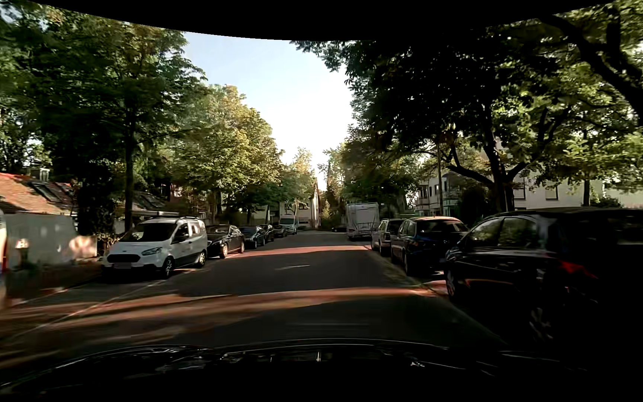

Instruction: Follow the waypoints while adhering to traffic rules and regulations

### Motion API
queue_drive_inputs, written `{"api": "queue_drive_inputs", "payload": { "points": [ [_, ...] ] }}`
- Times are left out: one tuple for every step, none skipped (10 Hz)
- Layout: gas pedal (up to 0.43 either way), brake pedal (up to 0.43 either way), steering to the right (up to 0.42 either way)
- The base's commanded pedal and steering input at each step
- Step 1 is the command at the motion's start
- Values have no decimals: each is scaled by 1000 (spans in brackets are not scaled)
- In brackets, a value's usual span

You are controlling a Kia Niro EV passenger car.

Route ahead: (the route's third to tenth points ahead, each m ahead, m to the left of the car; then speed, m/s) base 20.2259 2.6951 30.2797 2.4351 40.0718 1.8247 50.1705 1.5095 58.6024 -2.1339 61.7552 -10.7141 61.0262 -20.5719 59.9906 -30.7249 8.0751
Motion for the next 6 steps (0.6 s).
{"api": "queue_drive_inputs", "payload": {
  "points": [
    [67,0,-5],
    [67,0,-5],
    [67,0,-5],
    [67,0,-5],
    [67,0,-5],
    [67,0,-5]
  ]
}}
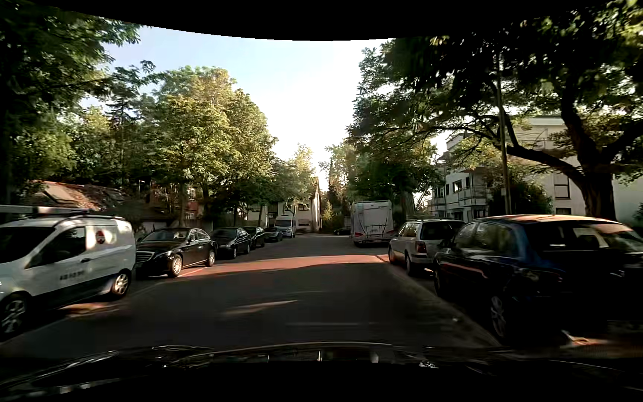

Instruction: Follow the waypoints while adhering to traffic rules and regulations

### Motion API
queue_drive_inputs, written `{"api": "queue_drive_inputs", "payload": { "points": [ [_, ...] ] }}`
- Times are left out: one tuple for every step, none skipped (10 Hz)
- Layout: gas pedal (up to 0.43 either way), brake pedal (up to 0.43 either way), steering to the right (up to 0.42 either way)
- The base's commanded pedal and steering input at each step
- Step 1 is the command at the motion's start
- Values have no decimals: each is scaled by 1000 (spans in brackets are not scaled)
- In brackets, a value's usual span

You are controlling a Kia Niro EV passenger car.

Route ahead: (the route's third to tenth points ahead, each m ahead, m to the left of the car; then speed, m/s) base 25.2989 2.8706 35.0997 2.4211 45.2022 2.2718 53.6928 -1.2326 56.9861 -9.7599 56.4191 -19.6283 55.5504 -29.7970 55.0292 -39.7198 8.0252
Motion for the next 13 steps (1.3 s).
{"api": "queue_drive_inputs", "payload": {
  "points": [
    [67,0,-6],
    [67,0,-6],
    [59,0,-6],
    [59,0,-6],
    [47,0,-6],
    [47,0,-7],
    [47,0,-8],
    [47,0,-9],
    [47,0,-7],
    [47,0,-6],
    [47,0,-6],
    [47,0,-6],
    [47,0,-6]
  ]
}}
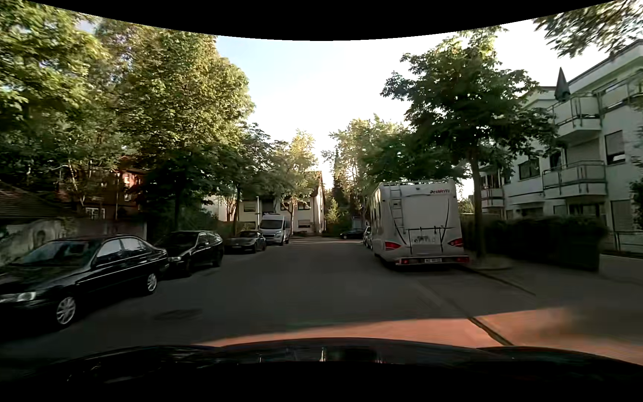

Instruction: Follow the waypoints while adhering to traffic rules and regulations

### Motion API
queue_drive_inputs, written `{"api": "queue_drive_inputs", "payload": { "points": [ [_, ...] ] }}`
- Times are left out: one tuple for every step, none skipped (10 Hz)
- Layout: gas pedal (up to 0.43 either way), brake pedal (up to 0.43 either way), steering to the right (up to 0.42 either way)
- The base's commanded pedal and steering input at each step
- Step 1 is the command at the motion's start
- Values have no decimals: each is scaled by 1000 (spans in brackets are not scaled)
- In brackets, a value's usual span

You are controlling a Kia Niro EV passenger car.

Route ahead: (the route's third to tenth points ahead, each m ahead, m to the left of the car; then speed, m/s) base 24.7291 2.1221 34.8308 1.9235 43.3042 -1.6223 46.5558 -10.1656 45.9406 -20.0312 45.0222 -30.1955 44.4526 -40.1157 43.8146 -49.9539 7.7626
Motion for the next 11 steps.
{"api": "queue_drive_inputs", "payload": {
  "points": [
    [47,0,-5],
    [47,0,-4],
    [47,0,-4],
    [47,0,-2],
    [47,0,6],
    [39,0,7],
    [39,0,3],
    [39,0,5],
    [39,0,7],
    [39,0,7],
    [39,0,6]
  ]
}}
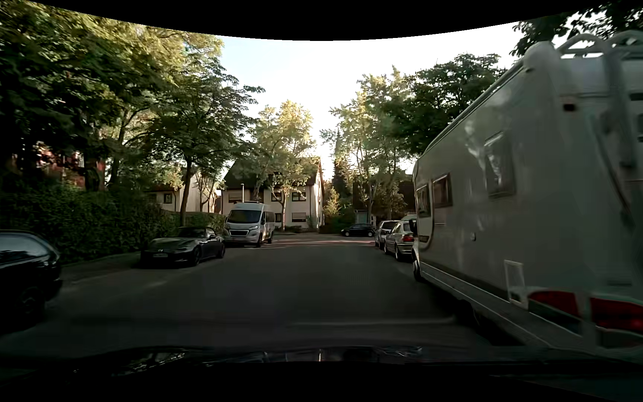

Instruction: Follow the waypoints while adhering to traffic rules and regulations

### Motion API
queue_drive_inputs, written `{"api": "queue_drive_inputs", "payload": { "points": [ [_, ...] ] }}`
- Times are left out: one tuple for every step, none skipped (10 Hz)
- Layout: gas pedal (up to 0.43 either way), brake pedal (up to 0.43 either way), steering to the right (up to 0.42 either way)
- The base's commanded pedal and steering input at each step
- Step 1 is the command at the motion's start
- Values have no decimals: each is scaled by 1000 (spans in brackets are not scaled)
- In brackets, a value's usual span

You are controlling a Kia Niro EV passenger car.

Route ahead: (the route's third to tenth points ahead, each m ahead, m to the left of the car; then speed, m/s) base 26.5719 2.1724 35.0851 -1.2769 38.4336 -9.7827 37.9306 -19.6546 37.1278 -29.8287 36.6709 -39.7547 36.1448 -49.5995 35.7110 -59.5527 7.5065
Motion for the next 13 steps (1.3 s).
{"api": "queue_drive_inputs", "payload": {
  "points": [
    [39,0,5],
    [39,0,5],
    [39,0,4],
    [39,0,5],
    [39,0,5],
    [39,0,5],
    [39,0,4],
    [8,0,5],
    [0,0,4],
    [0,0,5],
    [0,0,4],
    [0,0,4],
    [0,0,4]
  ]
}}
